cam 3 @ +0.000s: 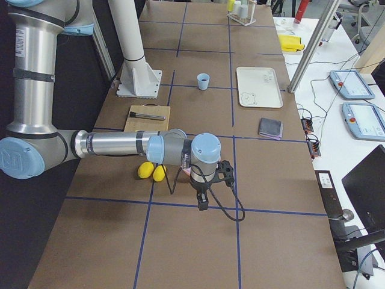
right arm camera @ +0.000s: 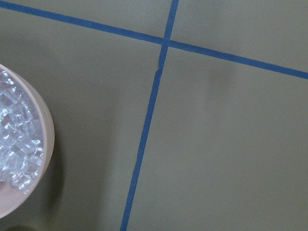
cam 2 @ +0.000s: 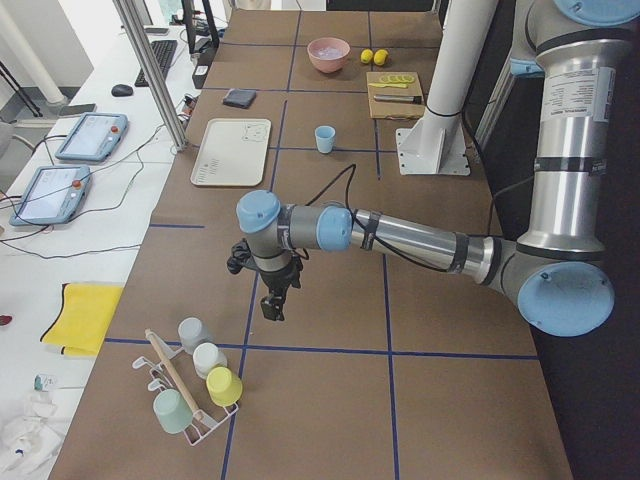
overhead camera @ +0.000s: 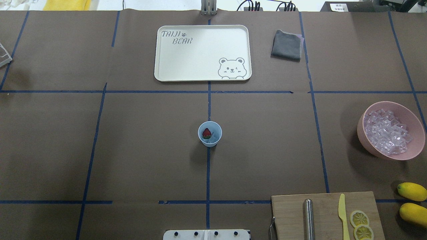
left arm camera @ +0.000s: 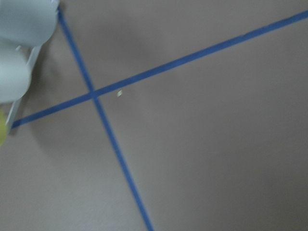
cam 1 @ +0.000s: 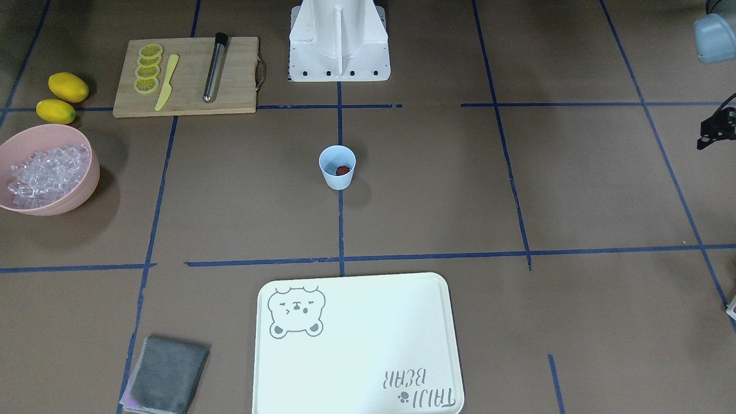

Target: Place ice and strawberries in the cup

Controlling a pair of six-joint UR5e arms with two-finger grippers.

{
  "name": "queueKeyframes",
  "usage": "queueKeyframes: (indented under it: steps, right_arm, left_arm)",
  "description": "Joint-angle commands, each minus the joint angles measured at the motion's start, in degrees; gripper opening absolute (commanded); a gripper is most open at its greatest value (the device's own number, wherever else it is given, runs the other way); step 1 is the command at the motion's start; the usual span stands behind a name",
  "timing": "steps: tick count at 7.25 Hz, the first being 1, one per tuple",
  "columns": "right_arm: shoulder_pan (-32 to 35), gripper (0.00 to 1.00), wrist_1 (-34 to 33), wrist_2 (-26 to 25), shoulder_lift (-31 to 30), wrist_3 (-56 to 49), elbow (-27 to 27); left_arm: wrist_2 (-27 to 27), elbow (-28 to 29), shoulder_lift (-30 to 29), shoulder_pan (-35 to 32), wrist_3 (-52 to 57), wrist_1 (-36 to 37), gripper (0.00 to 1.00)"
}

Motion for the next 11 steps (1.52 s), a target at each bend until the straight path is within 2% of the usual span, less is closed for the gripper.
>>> queueKeyframes:
  steps: [1,4,11]
  right_arm:
    - [0.00,1.00,0.07,0.00,-0.01,0.00,0.18]
    - [0.00,1.00,0.07,0.00,-0.19,-0.09,0.36]
    - [0.09,1.00,-0.02,0.00,-0.28,-0.09,0.36]
  left_arm:
    - [-4.10,3.58,3.62,-6.54,1.83,-2.56,1.00]
    - [-4.12,3.69,3.73,-7.19,-4.66,-3.10,1.00]
    - [-4.12,4.30,2.86,-7.10,-4.85,-3.02,1.00]
